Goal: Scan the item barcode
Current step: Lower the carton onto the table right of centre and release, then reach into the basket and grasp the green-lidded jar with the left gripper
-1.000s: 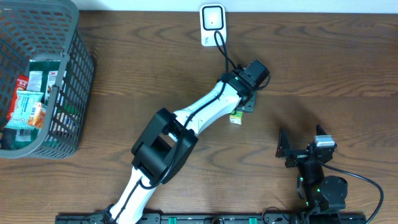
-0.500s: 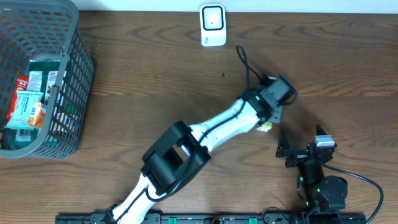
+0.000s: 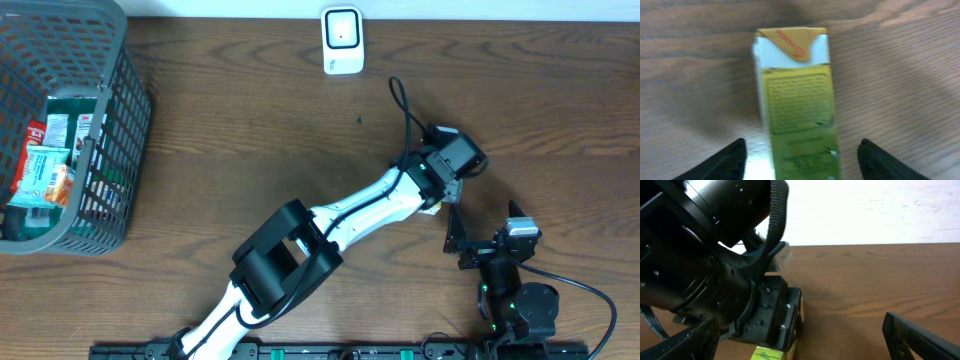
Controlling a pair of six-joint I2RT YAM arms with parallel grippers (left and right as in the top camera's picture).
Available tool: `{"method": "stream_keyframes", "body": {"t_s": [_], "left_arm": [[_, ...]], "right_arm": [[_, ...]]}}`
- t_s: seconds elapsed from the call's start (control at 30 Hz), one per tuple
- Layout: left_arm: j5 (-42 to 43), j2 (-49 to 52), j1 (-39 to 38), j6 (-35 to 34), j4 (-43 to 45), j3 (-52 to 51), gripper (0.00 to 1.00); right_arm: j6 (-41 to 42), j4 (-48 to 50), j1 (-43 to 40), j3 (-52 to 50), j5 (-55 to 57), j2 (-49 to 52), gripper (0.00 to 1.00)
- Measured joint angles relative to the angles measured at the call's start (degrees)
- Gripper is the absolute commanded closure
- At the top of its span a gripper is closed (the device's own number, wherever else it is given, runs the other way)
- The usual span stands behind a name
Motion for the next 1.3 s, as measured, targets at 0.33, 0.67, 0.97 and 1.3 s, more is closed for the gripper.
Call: {"method": "stream_keyframes", "body": {"t_s": [0.33,0.67,0.97,1.3], "left_arm": [[-2.95,-5.31,2.54,7.56,-12.17,2.86,0.09],[-8.13,-31.78,24.04,17.27,-39.26,14.03,0.04],[-9.64,-43.32,61.9,19.19,-55.67,14.14,0.01],[-8.52,-43.3,82.95,20.06,-52.68,4.76,0.02]], "right_arm": [[0.0,0.0,0.0,0.0,0.0,0.0,0.01],[0.0,0.0,0.0,0.0,0.0,0.0,0.01],[0.0,0.0,0.0,0.0,0.0,0.0,0.01],[0.0,0.0,0.0,0.0,0.0,0.0,0.01]]}}
